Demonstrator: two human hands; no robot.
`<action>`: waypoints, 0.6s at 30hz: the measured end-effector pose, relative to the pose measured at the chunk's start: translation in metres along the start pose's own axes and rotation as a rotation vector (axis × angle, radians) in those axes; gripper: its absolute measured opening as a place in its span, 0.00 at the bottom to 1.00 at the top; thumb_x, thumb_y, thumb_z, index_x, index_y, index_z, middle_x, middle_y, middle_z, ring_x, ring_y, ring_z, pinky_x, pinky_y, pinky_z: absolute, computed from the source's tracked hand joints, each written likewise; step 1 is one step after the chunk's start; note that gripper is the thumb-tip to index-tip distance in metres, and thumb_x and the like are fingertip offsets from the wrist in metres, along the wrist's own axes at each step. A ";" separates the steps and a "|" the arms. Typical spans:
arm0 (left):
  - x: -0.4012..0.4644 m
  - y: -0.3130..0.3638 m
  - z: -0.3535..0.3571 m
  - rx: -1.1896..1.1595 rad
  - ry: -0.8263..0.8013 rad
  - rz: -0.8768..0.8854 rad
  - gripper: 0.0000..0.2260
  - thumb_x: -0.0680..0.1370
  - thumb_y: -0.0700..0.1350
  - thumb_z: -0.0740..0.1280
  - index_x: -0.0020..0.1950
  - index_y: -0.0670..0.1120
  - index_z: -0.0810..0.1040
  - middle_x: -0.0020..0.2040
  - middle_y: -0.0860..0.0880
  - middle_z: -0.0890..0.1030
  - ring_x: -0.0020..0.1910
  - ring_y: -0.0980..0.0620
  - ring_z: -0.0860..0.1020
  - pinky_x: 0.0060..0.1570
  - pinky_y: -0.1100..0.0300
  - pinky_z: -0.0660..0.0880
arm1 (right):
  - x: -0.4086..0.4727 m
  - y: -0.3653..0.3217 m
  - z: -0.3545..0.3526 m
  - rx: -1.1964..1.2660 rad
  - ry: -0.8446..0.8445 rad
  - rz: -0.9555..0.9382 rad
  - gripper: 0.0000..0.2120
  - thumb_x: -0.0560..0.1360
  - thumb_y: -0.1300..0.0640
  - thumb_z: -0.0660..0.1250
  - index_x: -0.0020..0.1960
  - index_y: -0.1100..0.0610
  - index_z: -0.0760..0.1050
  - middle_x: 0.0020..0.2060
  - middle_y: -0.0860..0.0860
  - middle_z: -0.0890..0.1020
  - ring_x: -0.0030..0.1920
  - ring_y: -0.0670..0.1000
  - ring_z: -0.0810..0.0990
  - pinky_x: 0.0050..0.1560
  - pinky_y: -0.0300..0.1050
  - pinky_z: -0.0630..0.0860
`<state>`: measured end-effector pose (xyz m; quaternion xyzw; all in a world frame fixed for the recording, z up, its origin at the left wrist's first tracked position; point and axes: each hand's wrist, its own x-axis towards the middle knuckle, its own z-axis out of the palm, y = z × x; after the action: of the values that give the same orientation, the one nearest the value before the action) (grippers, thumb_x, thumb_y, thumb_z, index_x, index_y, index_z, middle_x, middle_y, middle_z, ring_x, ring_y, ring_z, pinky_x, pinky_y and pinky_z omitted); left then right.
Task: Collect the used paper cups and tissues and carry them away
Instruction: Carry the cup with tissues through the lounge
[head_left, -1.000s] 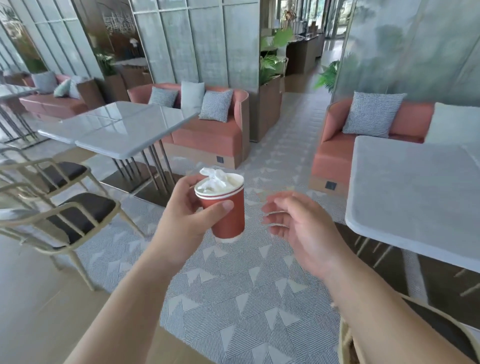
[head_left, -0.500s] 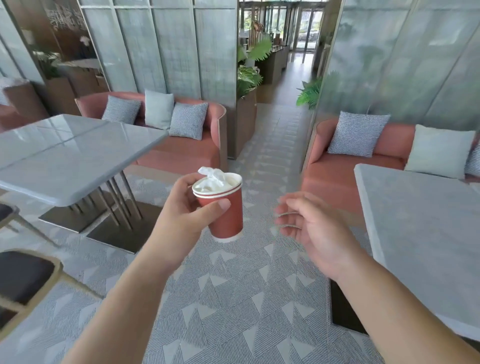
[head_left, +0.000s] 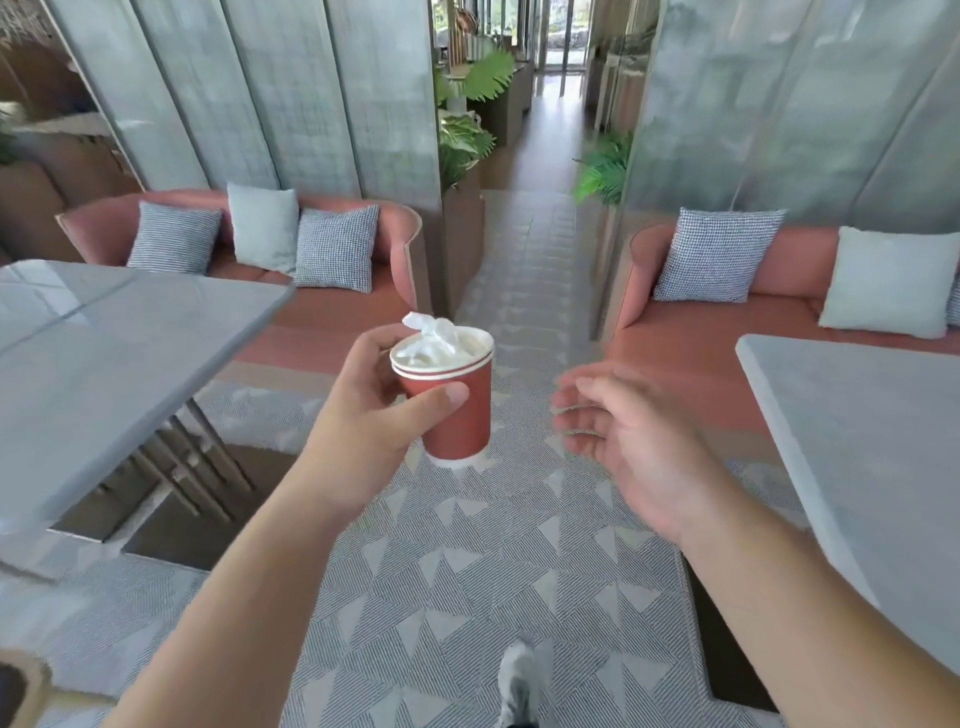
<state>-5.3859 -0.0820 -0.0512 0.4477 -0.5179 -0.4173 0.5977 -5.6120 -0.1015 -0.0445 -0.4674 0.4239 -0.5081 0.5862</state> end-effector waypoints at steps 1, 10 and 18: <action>0.018 -0.007 -0.002 0.008 -0.005 -0.003 0.23 0.63 0.51 0.81 0.55 0.59 0.79 0.51 0.54 0.86 0.52 0.54 0.82 0.54 0.54 0.78 | 0.020 0.004 0.000 0.017 0.007 0.006 0.04 0.71 0.55 0.66 0.43 0.54 0.79 0.35 0.50 0.83 0.35 0.48 0.81 0.35 0.41 0.75; 0.210 -0.052 -0.013 0.077 0.002 -0.049 0.28 0.62 0.49 0.80 0.59 0.51 0.76 0.49 0.55 0.87 0.50 0.57 0.83 0.50 0.61 0.80 | 0.234 0.020 0.011 0.162 0.030 0.015 0.09 0.78 0.62 0.61 0.43 0.55 0.78 0.33 0.49 0.82 0.32 0.47 0.79 0.35 0.41 0.74; 0.368 -0.069 0.004 0.049 -0.018 -0.028 0.28 0.63 0.44 0.81 0.61 0.48 0.75 0.49 0.54 0.87 0.49 0.55 0.84 0.45 0.60 0.81 | 0.389 -0.006 -0.001 0.199 0.052 0.021 0.10 0.78 0.63 0.61 0.42 0.55 0.79 0.33 0.51 0.82 0.32 0.48 0.79 0.34 0.40 0.74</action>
<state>-5.3501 -0.4540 -0.0273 0.4654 -0.5271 -0.4170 0.5759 -5.5656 -0.4873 -0.0476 -0.3889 0.3915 -0.5534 0.6238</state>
